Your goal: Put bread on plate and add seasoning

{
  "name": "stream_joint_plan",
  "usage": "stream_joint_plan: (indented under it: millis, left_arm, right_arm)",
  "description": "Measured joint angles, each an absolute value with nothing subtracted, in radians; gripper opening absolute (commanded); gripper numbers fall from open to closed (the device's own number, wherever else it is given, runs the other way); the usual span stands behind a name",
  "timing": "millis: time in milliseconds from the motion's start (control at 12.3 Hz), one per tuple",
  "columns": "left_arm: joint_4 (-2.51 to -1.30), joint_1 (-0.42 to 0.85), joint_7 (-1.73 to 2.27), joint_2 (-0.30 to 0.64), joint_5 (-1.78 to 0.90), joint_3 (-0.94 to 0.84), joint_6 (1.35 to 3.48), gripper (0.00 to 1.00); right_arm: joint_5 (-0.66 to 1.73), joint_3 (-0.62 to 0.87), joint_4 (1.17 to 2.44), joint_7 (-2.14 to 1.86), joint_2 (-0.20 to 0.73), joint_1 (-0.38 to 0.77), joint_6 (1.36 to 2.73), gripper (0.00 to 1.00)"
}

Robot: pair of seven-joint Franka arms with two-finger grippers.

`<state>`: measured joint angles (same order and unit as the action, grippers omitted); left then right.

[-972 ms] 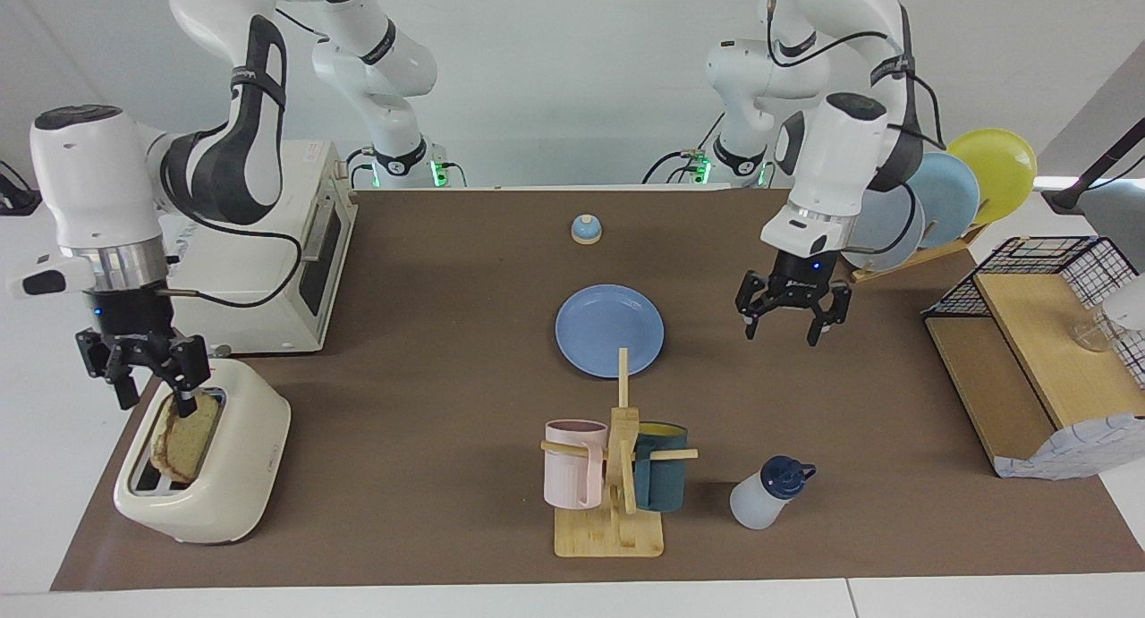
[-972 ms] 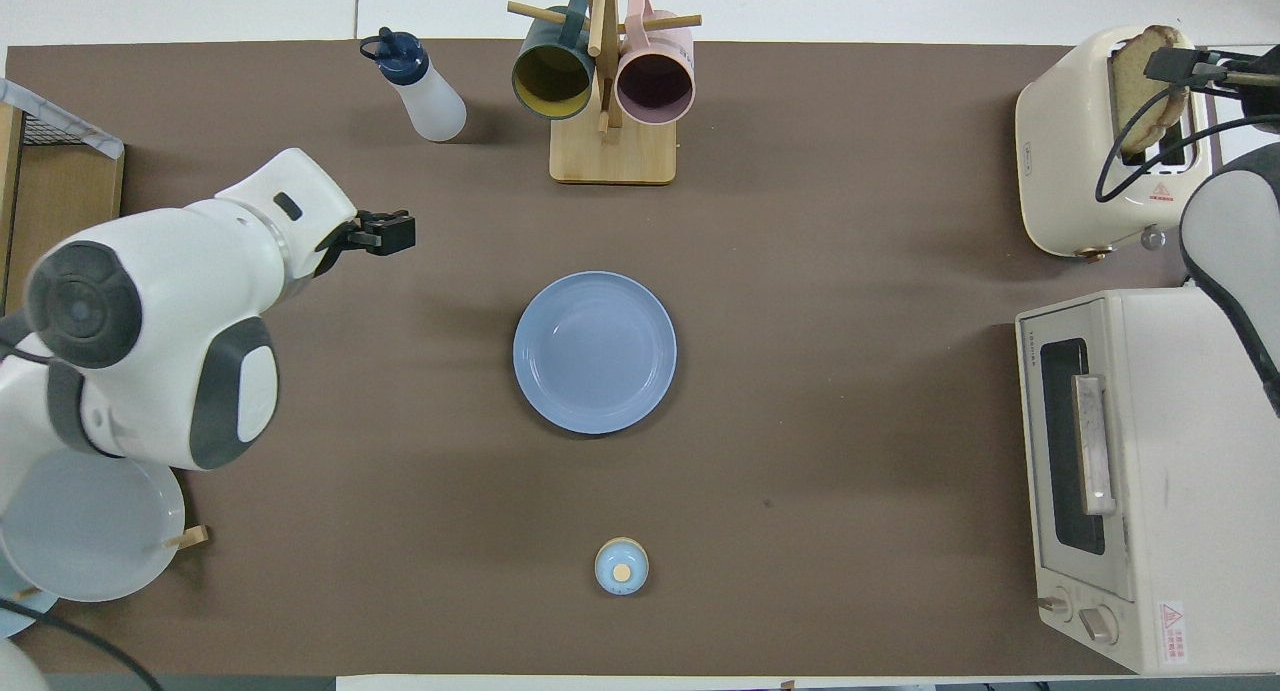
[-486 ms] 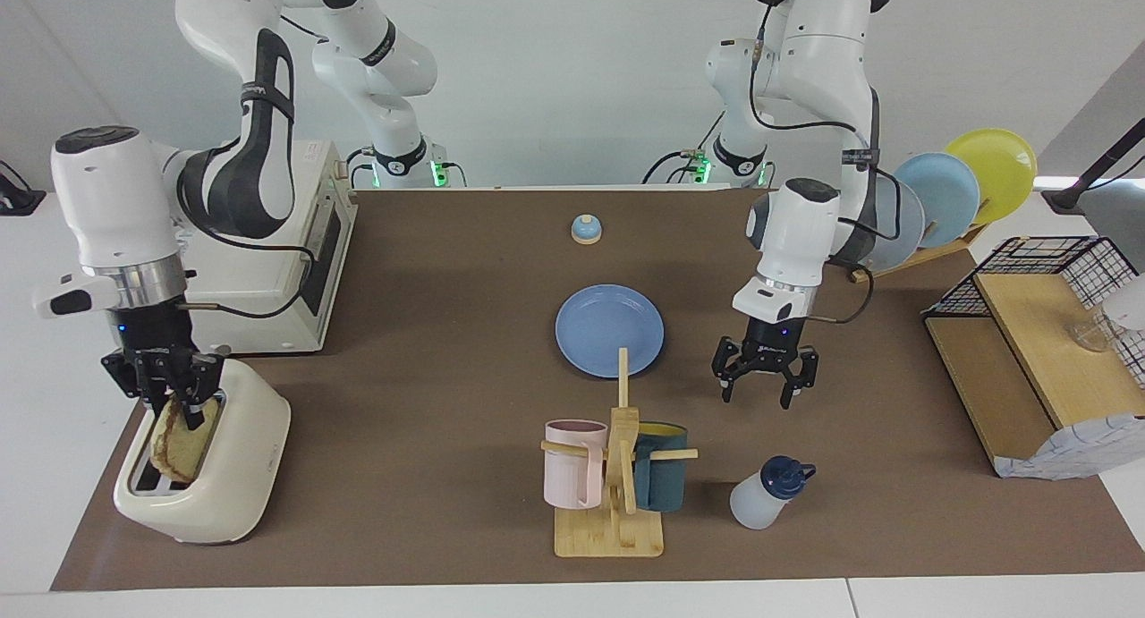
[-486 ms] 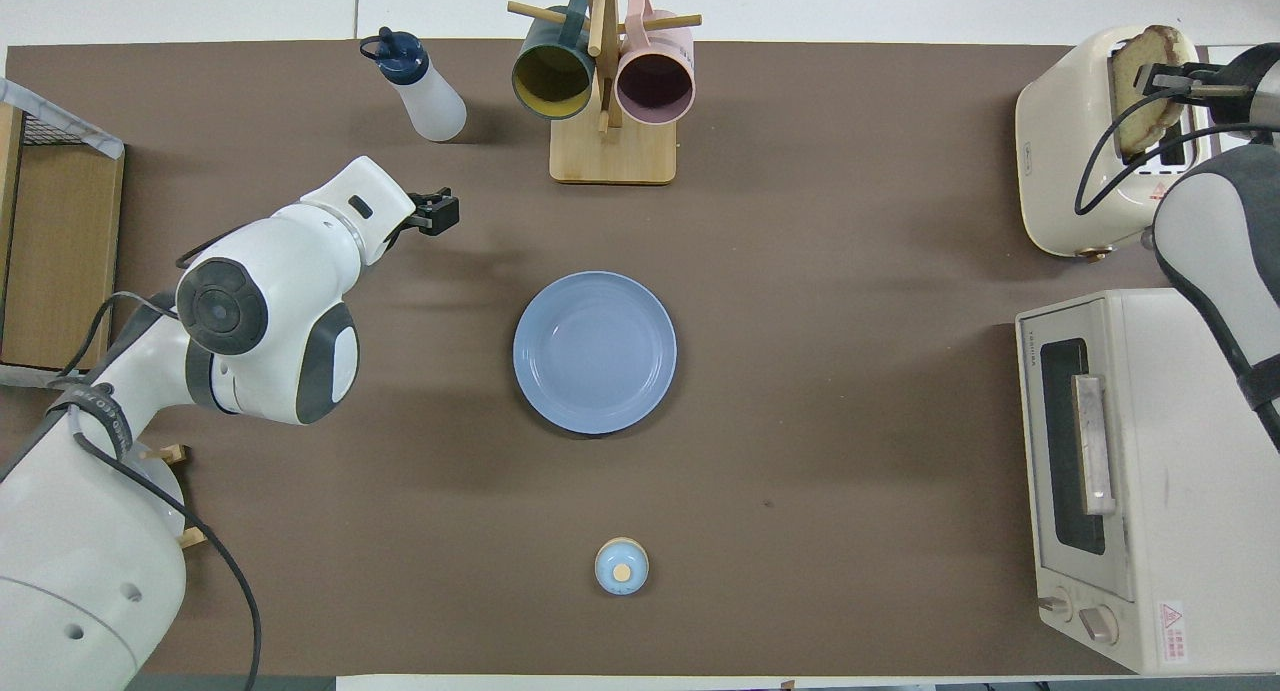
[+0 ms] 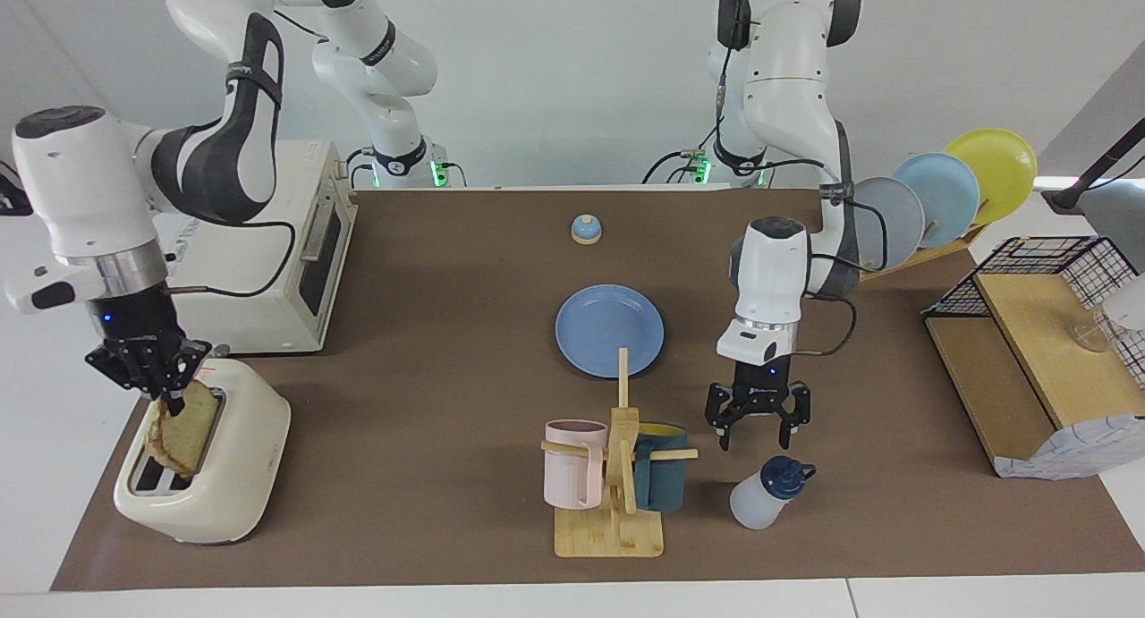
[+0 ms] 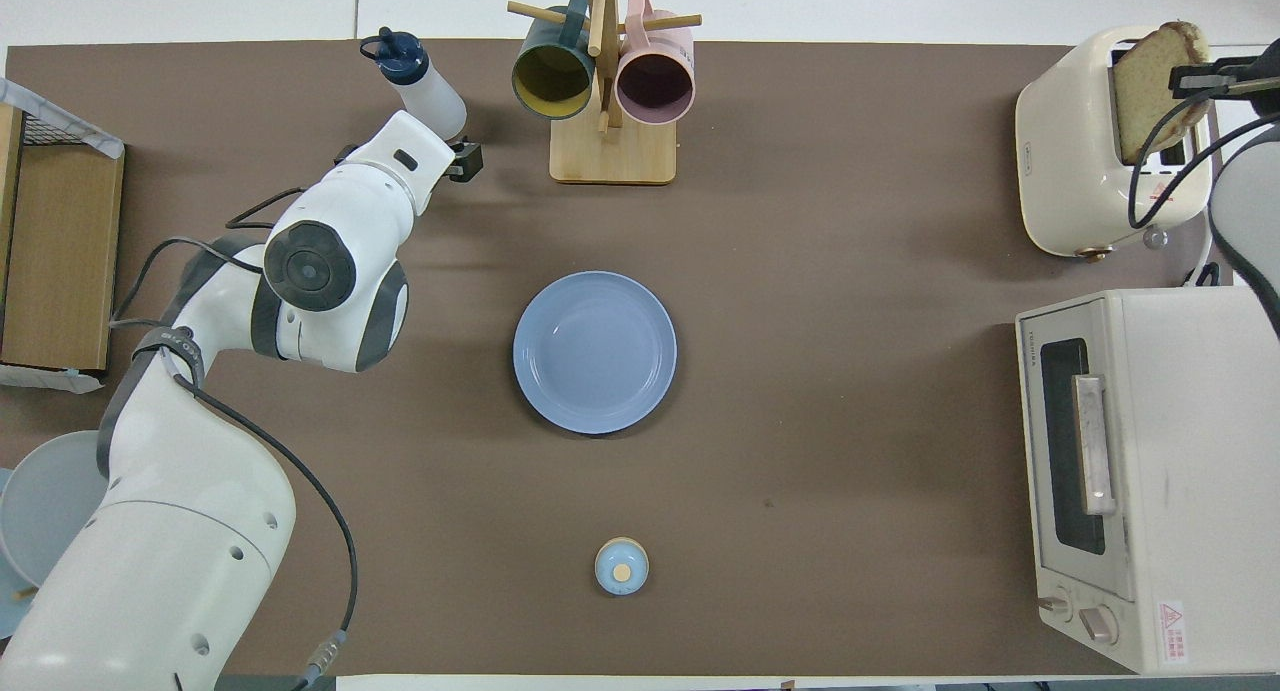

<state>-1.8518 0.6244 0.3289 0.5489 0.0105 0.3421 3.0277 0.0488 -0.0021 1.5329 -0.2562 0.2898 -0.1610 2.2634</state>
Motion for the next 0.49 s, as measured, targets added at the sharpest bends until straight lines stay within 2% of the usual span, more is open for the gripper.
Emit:
stream_joint_plan:
  millis: [243,486]
  left_arm:
    - [-1.808,0.623,0.348,0.595,0.01,0.35,3.029,1.0]
    - [-1.791,0.622,0.352,0.604,0.01,0.356,3.029,1.0]
  right_arm:
    - [0.037,0.015,1.42,-0.266,0.191,-0.104,1.925,0.0]
    - [0.038,0.046,1.427,-0.248,0.117,-0.028,1.822,0.0]
